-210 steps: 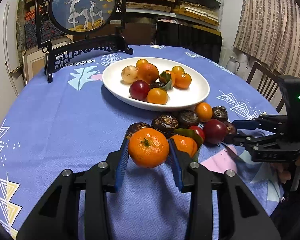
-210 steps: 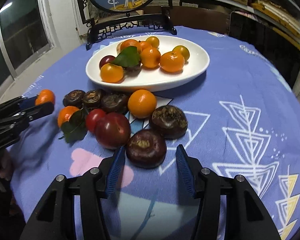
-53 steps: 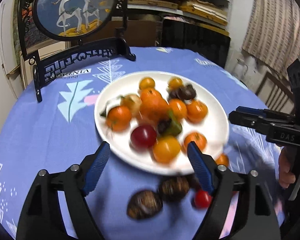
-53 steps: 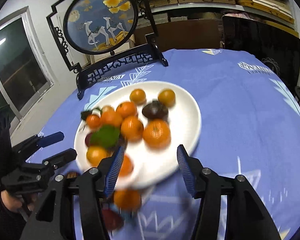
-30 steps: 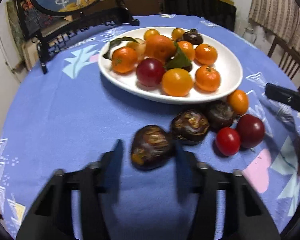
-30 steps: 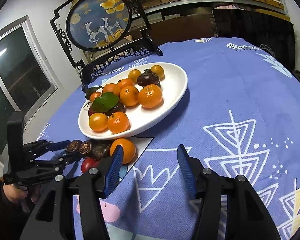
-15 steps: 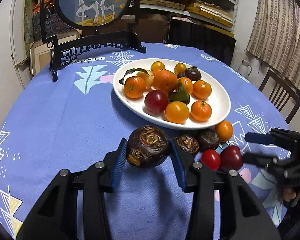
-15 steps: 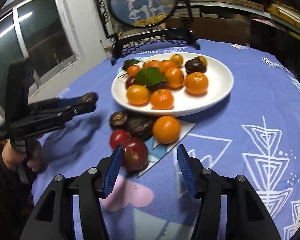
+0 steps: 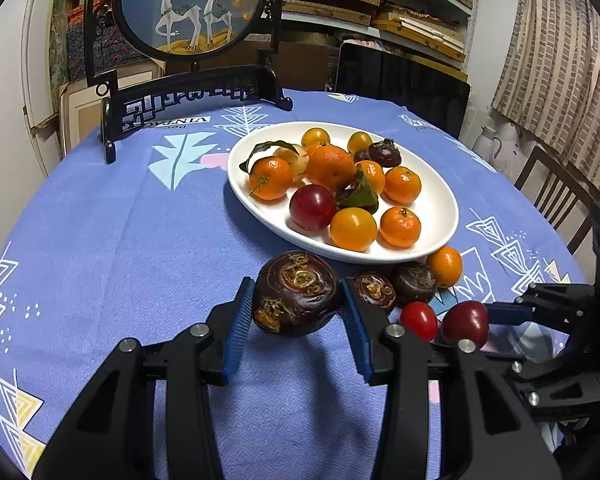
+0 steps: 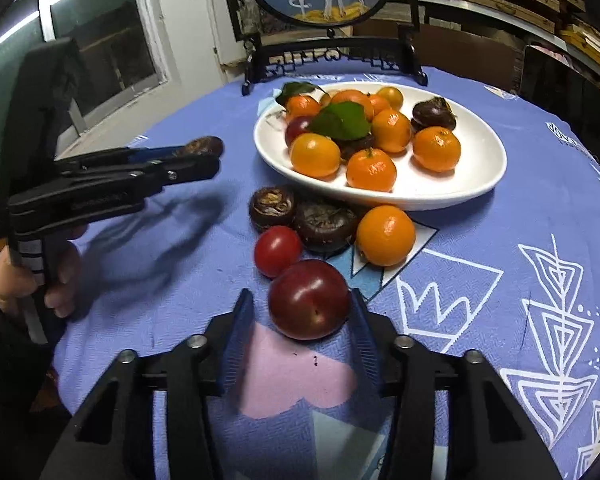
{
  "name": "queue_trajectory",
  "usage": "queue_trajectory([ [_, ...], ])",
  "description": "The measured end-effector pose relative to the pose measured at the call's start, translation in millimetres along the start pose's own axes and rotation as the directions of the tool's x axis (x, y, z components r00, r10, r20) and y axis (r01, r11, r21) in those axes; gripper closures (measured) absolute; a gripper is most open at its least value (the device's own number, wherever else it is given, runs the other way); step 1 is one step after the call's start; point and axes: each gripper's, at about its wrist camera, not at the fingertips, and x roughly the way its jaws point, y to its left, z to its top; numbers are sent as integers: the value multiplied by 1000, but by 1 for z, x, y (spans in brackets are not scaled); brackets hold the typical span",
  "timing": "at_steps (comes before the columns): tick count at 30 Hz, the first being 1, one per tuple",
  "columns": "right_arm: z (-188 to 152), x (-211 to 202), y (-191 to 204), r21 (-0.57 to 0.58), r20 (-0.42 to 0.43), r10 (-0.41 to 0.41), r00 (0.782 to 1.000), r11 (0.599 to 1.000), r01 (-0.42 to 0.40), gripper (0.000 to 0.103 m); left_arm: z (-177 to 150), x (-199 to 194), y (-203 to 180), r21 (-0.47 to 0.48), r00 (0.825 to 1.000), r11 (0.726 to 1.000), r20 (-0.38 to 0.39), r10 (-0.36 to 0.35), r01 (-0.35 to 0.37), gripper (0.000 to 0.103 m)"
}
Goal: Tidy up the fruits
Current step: 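Grasp a dark brown fruit with the left tool while the right tool grasps a dark red plum, then carry the brown fruit and plum onto the white plate and open both tools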
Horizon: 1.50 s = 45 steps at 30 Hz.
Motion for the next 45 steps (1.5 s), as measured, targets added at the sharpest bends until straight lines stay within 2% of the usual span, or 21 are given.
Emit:
queue_trajectory([
  [5,-2,-5,-8,40,24,28,999,999,-29,63,0,-1,0,-3,1000,1000,7,1,-1,60],
  [11,-6,-22,-18,84,104,56,993,994,-65,63,-7,-10,-5,6,1000,1000,20,-14,14,61],
  [16,-9,-35,-29,130,127,71,989,988,-88,63,-11,-19,-11,-2,999,999,29,-45,45,61],
  [21,11,-69,-38,127,189,71,979,987,-96,63,0,-17,-25,29,998,998,13,-57,56,60],
  [25,40,-82,-64,166,221,36,975,983,-74,63,31,-11,-43,69,996,994,26,-86,84,60],
  [28,58,-75,-83,194,219,9,976,980,-52,63,55,2,-58,105,995,991,28,-91,88,60],
  [31,75,-58,-106,231,211,-18,977,972,-32,63,75,27,-73,119,993,986,-3,-118,118,60],
  [39,116,1,-145,288,160,-45,986,958,-3,63,86,79,-108,170,985,972,-78,-152,164,60],
  [40,119,7,-145,281,152,-46,987,960,2,61,85,83,-110,176,984,970,-84,-155,167,59],
  [41,122,12,-146,275,145,-55,988,961,14,61,85,85,-110,183,985,969,-83,-152,165,52],
  [42,124,16,-146,266,146,-64,987,964,23,57,85,85,-110,188,987,970,-77,-142,154,39],
  [43,124,17,-145,262,152,-65,986,965,24,56,84,82,-109,187,990,973,-58,-129,138,35],
  [45,122,16,-143,254,157,-67,985,967,25,56,83,75,-106,182,991,974,-37,-132,137,33],
])
